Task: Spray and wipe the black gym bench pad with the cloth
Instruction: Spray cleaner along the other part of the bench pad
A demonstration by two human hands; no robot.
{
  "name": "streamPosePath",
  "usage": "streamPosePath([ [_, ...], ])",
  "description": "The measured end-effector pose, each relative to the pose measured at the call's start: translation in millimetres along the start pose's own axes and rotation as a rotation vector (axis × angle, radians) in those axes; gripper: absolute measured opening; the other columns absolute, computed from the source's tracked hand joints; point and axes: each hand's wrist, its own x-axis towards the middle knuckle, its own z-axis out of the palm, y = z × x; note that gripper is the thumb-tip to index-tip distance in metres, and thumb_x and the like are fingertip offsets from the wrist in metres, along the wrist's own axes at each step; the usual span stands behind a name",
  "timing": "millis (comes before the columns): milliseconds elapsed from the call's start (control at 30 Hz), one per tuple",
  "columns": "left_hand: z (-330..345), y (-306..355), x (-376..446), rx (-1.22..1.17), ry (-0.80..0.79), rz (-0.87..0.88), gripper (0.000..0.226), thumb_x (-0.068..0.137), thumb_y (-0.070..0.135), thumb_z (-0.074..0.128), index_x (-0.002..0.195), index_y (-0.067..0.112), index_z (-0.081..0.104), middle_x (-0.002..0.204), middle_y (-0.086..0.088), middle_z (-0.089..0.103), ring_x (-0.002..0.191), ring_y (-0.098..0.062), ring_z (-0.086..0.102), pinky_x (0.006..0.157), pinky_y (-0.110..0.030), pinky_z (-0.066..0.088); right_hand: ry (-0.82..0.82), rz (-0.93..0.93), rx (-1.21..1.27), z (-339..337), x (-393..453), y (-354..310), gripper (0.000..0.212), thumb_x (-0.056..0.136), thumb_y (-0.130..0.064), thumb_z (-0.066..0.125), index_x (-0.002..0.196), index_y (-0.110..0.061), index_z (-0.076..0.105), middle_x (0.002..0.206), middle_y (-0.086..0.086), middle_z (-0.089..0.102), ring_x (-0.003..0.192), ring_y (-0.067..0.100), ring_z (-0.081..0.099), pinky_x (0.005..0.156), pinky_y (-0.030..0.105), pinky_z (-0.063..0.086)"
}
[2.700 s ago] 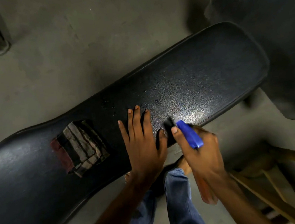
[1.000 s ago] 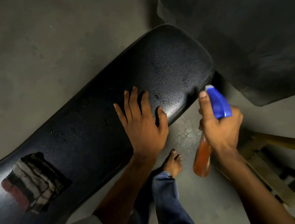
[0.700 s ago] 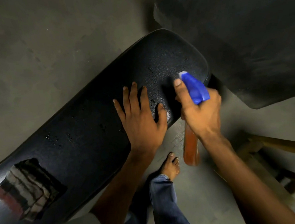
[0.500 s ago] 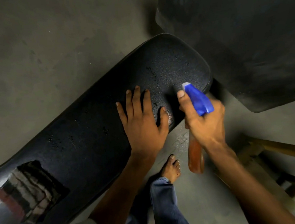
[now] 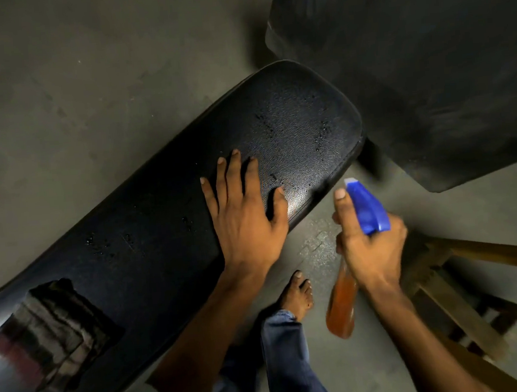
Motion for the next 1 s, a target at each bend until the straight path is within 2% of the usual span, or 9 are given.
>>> streamPosePath([
  [100,-10.1,-13.1,-14.9,0.001,0.031,-0.003,0.059,0.101,0.042,0.059,0.151,0.011,0.054,0.167,-0.013,0.042,0.16,-0.033,0.03,0.131,-0.061,0.015,-0.006,0.042,0.084,7.1,-24.1,4.1,0.087,0.086,-0.082,0.067,0.078,0.004,0.057,0.068,0.032,0.055,0.051,0.026,0.051,0.053,0.059,0.052],
  [233,-21.8,-35.7,-36.5,0.02,0.031,-0.022,0.058,0.101,0.043,0.06,0.149,0.011,0.056,0.166,-0.012,0.043,0.16,-0.033,0.031,0.131,-0.062,0.015,-0.093,-0.018,0.077,20.0,-46.0,-10.2,0.087,0.085,-0.085,0.063,0.087,0.002,0.061,0.068,0.026,0.059,0.054,0.042,0.058,0.056,0.059,0.053],
  [333,-29.9,-51.9,-47.6,0.029,0.046,-0.042,0.058,0.1,0.044,0.059,0.148,0.011,0.057,0.166,-0.013,0.043,0.159,-0.033,0.032,0.13,-0.063,0.016,-0.164,-0.067,0.026,31.0,-47.5,-31.1,0.083,0.087,-0.078,0.065,0.072,0.003,0.055,0.057,0.023,0.055,0.054,0.043,0.059,0.057,0.055,0.054],
  [433,-38.1,-67.5,-56.8,0.032,0.064,-0.061,0.06,0.098,0.042,0.06,0.149,0.011,0.056,0.166,-0.013,0.043,0.158,-0.035,0.033,0.13,-0.064,0.017,-0.253,-0.201,-0.058,46.0,-59.1,-49.2,0.067,0.095,-0.059,0.071,0.057,-0.011,0.044,0.05,0.004,0.053,0.047,0.021,0.053,0.054,0.036,0.049],
  [500,-44.6,-78.0,-63.9,0.036,0.073,-0.088,0.061,0.096,0.04,0.058,0.15,0.011,0.055,0.167,-0.012,0.042,0.159,-0.035,0.033,0.13,-0.064,0.017,-0.327,-0.307,-0.082,56.9,-78.4,-53.9,0.063,0.097,-0.047,0.076,0.054,-0.024,0.036,0.053,-0.008,0.049,0.048,0.008,0.045,0.052,0.016,0.033],
  [533,-48.3,-84.2,-68.1,0.04,0.078,-0.108,0.062,0.095,0.038,0.057,0.151,0.011,0.054,0.168,-0.012,0.041,0.159,-0.035,0.032,0.13,-0.065,0.017,-0.368,-0.347,-0.093,62.1,-89.4,-51.1,0.062,0.097,-0.044,0.077,0.055,-0.027,0.034,0.054,-0.009,0.047,0.048,0.006,0.044,0.052,0.014,0.031],
  [700,-67.0,-124.1,-104.2,0.095,0.094,-0.212,0.063,0.098,0.037,0.057,0.154,0.008,0.051,0.169,-0.012,0.039,0.16,-0.034,0.03,0.13,-0.063,0.016,-0.439,-0.375,-0.122,68.8,-139.3,-23.3,0.052,0.099,-0.044,0.075,0.061,-0.025,0.043,0.055,-0.008,0.043,0.052,0.006,0.045,0.057,0.017,0.033],
  [900,-76.5,-159.0,-142.6,0.041,0.101,-0.174,0.061,0.101,0.034,0.059,0.153,0.003,0.051,0.167,-0.018,0.04,0.159,-0.038,0.032,0.131,-0.059,0.019,-0.274,-0.228,-0.158,50.7,-155.6,-2.1,0.062,0.096,-0.061,0.066,0.059,-0.022,0.037,0.054,-0.006,0.041,0.049,0.006,0.034,0.054,0.034,0.036],
  [1000,-76.7,-160.7,-147.4,0.013,0.099,-0.156,0.062,0.101,0.033,0.061,0.154,0.003,0.05,0.168,-0.018,0.038,0.16,-0.038,0.03,0.132,-0.057,0.018,-0.301,-0.217,-0.199,48.1,-167.2,5.2,0.063,0.097,-0.063,0.064,0.058,-0.019,0.042,0.051,-0.005,0.047,0.048,0.009,0.045,0.056,0.039,0.044],
])
